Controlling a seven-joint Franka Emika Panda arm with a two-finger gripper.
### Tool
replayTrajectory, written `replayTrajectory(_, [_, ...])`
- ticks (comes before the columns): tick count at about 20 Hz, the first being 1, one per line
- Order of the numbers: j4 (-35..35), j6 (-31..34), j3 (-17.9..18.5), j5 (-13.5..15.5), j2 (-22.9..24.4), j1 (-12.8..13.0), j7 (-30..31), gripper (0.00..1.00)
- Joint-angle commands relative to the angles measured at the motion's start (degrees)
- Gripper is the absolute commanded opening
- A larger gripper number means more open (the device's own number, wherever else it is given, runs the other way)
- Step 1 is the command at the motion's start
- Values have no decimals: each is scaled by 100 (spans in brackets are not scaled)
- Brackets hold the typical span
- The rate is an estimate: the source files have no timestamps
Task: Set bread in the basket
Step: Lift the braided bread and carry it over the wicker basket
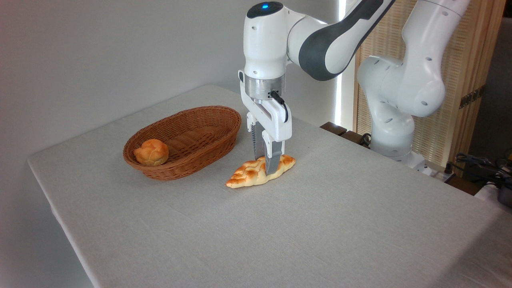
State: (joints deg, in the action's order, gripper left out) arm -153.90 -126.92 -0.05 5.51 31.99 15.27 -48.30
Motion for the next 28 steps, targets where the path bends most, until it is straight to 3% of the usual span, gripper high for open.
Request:
replayTrajectory(1, [-17, -157, 75, 55, -79, 72, -136, 42])
replayTrajectory(4, [253, 87, 58, 64, -44, 55, -66, 42])
replayTrajectory(6, [911, 1226, 137, 82, -44, 54, -109, 40])
replayTrajectory(8, [1396, 1827, 268, 117, -27, 46, -66, 40])
replayTrajectory(9, [1511, 1933, 277, 221, -18, 72, -4, 40])
replayTrajectory(13, [2011, 1899, 225, 1125, -96, 116, 715, 40])
replayTrajectory(15, [2083, 1646, 225, 1399, -246, 483, 1006, 41])
replayTrajectory(19, [2083, 741, 225, 1409, -597, 1275, 1936, 45])
replayTrajectory(21, [2075, 415, 207, 1391, -747, 1416, 2105, 48])
replayTrajectory(22, [2075, 292, 207, 1400, -817, 1486, 2167, 57])
replayTrajectory(24, [2075, 28, 198, 1391, -975, 1574, 2325, 100])
replayTrajectory(26, [2066, -25, 225, 1321, -1063, 1794, 2317, 100])
replayTrajectory(28, [2066, -17, 242, 1321, -1081, 1804, 2317, 100])
